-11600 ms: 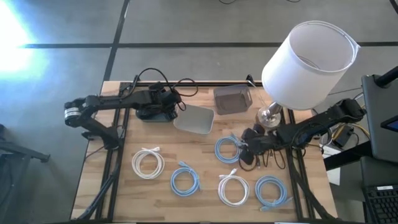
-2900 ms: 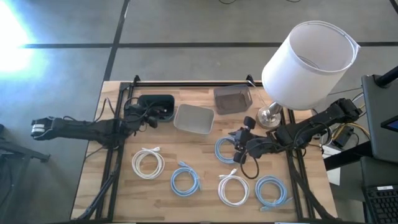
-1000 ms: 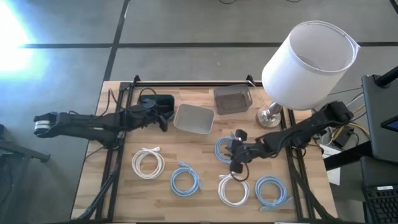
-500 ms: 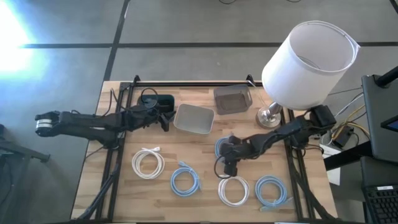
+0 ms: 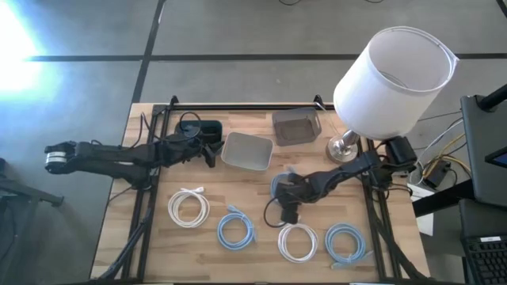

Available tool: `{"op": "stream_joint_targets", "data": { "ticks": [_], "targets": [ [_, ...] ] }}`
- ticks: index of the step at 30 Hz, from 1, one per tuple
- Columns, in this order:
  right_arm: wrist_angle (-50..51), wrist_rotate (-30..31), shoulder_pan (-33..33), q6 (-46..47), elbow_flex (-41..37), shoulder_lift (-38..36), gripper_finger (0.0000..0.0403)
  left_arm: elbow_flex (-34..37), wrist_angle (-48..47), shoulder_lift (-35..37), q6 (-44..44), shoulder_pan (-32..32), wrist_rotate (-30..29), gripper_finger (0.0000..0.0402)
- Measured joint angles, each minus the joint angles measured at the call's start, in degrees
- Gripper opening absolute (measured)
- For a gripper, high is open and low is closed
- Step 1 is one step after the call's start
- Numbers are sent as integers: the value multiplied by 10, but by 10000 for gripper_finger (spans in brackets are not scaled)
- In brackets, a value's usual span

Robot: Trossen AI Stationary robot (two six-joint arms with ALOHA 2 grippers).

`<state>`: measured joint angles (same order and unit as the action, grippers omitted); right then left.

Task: Pick & Place USB Port
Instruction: Put the top blue charger cable into the white bin

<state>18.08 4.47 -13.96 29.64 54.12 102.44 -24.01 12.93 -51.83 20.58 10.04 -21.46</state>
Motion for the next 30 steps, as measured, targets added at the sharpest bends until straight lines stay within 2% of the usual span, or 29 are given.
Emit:
{"op": "stream_joint_targets", "data": {
  "ticks": [3, 8, 16, 20, 23, 25, 30],
  "targets": [
    [1, -15, 0, -17, 8, 5, 81, 0, 0, 0, 0, 0, 0, 202],
    [-4, -73, -4, -55, 10, 5, 52, 0, 0, 0, 0, 0, 0, 202],
    [-2, -144, -9, -27, 42, 4, 56, 0, 0, 0, 3, 0, 13, 202],
    [-2, -141, -19, -79, 80, 4, 56, 0, 0, 0, 3, 0, 12, 202],
    [-3, -119, -29, -134, 111, 4, 56, 0, 0, 0, 3, 0, 12, 202],
    [-3, -83, -37, -173, 131, 4, 56, 0, 0, 0, 3, 0, 13, 202],
    [-13, 81, -47, -255, 164, 4, 56, 0, 1, 0, 4, 0, 23, 202]
  ]
}}
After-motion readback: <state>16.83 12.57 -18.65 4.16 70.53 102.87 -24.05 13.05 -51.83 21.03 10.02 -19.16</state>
